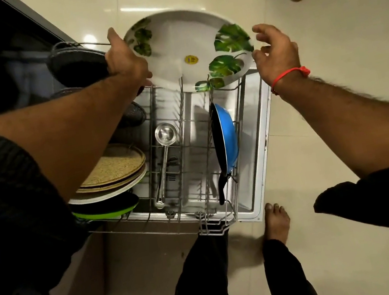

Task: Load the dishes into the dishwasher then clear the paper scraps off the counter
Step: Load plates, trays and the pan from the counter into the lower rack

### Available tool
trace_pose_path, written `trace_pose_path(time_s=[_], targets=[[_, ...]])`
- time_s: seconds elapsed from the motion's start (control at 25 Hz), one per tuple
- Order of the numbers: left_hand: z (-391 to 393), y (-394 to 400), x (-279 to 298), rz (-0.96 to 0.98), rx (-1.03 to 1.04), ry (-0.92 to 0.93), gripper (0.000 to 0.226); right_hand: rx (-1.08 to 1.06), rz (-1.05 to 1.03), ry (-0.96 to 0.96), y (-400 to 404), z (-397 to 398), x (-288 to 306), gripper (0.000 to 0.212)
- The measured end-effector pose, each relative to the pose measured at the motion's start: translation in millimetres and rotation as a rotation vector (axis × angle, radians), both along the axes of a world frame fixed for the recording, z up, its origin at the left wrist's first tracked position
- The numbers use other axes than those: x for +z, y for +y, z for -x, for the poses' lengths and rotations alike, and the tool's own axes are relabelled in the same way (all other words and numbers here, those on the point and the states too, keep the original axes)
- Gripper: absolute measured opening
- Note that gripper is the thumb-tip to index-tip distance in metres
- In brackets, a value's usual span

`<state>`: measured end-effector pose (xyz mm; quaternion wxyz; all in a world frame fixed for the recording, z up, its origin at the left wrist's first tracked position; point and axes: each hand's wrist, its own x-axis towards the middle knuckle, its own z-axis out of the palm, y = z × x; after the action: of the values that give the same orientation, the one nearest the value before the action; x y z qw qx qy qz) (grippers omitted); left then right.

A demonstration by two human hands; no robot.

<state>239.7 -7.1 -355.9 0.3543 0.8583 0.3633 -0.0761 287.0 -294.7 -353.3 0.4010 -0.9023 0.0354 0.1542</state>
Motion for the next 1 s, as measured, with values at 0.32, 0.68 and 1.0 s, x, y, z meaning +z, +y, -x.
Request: trace_pose_path(time_s=[0.32,0.68,1.0], targets=[[65,-45,63,-0.08,-0.005,-0.217,0.059,0.141,-0.064,-0.088,6,47,49,0.043],[262,-105,231,-0.164,0.122,-0.438,0.038,0.466,-0.319,-0.042,26,166,234,0.035],[443,-120,380,-0.379,0.458,-0.536,0.035,0.984,-0.395,-0.122,89,286,405,0.034]])
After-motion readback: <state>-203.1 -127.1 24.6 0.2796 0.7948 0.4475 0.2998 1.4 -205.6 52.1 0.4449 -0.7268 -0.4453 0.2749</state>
